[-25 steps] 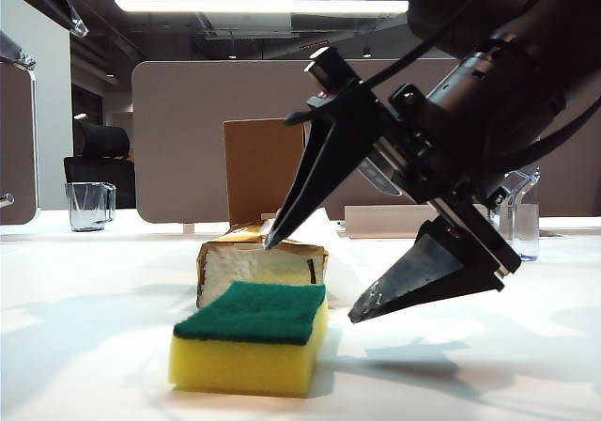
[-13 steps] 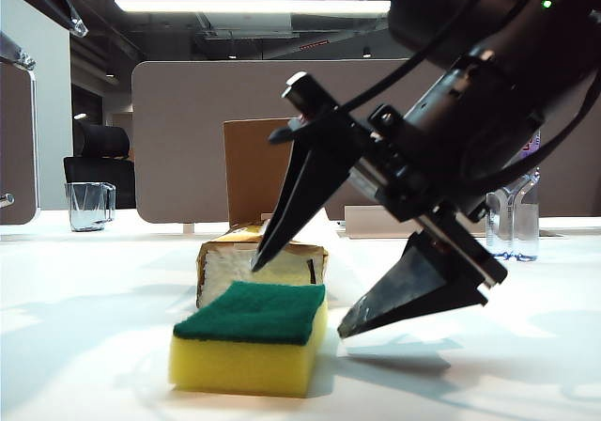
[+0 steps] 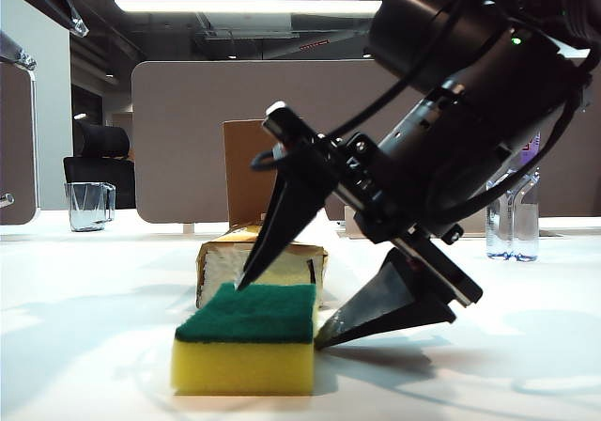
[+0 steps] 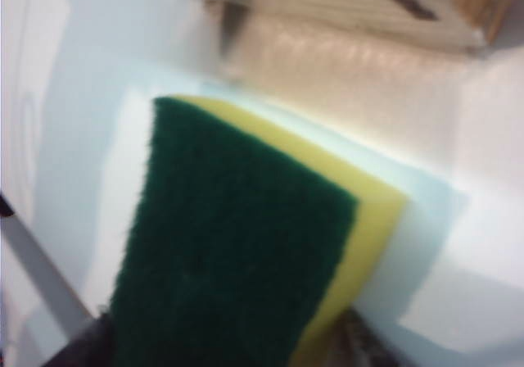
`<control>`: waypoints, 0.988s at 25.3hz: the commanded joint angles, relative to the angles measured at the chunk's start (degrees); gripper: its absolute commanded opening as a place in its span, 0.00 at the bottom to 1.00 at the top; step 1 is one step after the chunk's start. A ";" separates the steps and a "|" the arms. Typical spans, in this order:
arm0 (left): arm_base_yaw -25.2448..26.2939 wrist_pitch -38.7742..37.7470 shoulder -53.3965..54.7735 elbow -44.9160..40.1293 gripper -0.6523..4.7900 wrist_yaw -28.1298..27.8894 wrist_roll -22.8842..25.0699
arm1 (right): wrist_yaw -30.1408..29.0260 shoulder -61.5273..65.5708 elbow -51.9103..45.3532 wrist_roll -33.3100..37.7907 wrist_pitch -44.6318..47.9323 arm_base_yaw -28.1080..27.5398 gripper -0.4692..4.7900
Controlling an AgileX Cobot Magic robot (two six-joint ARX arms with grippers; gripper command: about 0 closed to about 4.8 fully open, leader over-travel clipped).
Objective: Move the sponge from left to right to wipe the table, avoiding obstacles on the table, and finally reaching the bottle of mineral water.
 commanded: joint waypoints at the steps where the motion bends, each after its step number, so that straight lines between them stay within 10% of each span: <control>1: 0.02 0.33 -0.28 0.28 0.76 0.28 0.02 | 2.82 1.49 -0.22 0.22 -1.73 0.46 0.78; 21: 0.02 0.81 -0.37 0.28 0.75 0.26 0.04 | 5.88 6.34 -0.24 -3.17 -12.26 1.70 0.78; 25: 0.02 1.40 -0.39 0.31 0.75 0.26 0.02 | 5.95 6.34 -0.24 -4.74 -14.56 1.70 0.63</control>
